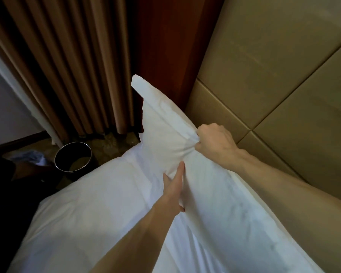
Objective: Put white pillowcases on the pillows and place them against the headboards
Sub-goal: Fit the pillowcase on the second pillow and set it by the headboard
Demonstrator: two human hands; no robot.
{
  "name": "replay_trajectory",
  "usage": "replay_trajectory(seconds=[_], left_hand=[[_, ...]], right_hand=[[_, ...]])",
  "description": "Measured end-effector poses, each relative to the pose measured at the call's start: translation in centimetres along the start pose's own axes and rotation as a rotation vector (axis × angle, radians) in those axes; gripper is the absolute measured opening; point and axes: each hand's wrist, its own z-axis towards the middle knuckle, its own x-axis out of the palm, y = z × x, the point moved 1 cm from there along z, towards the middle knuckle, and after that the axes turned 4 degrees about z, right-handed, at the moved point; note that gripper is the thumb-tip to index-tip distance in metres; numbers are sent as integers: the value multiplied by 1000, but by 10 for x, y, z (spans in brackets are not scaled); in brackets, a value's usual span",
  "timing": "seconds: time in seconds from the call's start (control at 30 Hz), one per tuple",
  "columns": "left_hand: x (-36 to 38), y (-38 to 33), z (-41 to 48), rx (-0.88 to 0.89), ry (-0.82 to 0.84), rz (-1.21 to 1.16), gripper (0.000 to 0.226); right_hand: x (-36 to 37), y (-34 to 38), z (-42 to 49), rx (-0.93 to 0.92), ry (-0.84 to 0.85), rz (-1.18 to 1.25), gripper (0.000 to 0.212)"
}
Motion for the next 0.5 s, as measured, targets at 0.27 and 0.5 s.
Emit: replay_trajectory(seconds=[0.27,0.5], left_hand=[[32,-22,-33,22,22,28,122],[51,-16,9,37,203,114,114]], right_hand=[[-47,-24,18,85,-26,17,18],[-11,-70,26,280,-68,3,22]])
